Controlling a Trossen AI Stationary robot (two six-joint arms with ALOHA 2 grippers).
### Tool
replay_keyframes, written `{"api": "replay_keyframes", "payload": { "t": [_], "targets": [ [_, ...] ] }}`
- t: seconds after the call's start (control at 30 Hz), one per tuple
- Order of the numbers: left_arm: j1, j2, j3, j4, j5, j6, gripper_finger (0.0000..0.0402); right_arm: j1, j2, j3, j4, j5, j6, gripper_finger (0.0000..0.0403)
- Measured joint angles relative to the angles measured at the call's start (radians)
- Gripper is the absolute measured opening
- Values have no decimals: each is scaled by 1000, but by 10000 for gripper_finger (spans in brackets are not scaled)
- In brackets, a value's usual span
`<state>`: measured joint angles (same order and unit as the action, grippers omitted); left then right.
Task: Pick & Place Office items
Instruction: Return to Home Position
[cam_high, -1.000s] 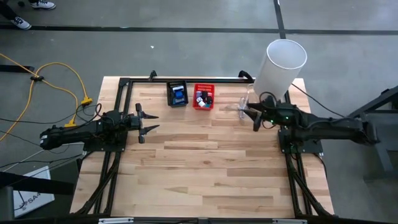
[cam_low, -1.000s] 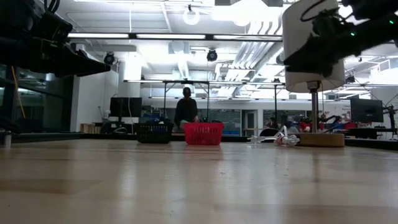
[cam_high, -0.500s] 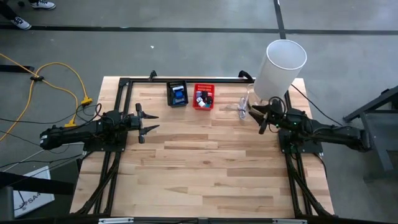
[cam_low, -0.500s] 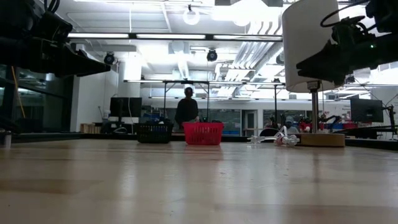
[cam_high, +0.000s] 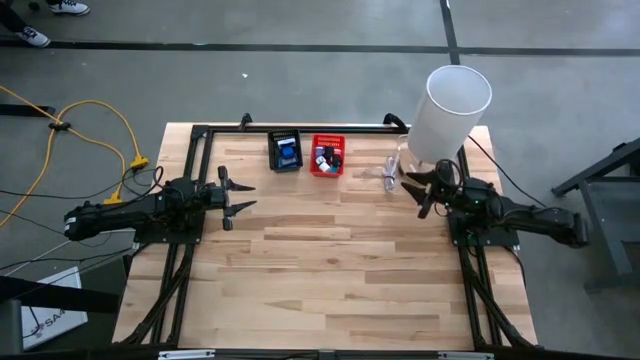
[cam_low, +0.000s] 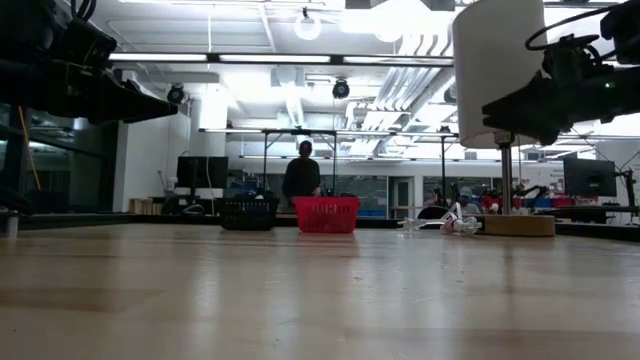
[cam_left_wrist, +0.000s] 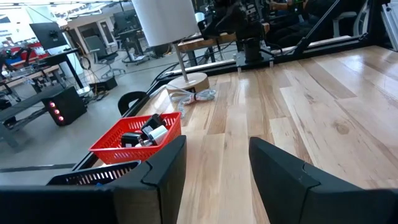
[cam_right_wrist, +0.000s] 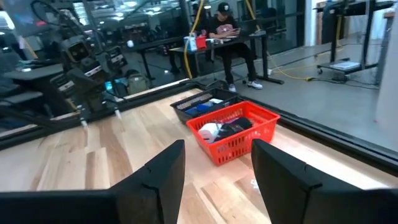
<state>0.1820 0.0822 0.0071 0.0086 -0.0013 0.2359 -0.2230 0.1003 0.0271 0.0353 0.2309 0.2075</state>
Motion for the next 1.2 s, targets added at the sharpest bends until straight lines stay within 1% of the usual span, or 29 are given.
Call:
{"api": "replay_keyframes", "payload": {
  "t": [0.13,0.3,0.63,1.2],
  "targets": [
    [0,0,0,0,0,0,167,0,-30,-15,15,-37,-2,172],
    [0,0,0,0,0,0,167,0,-33,-17,6,-84,-8,172],
    [0,0,0,0,0,0,167,0,-25,-17,-27,-253,-21,172],
    [0,0,0,0,0,0,167,0,-15,-18,-26,-255,3,172]
  ]
}}
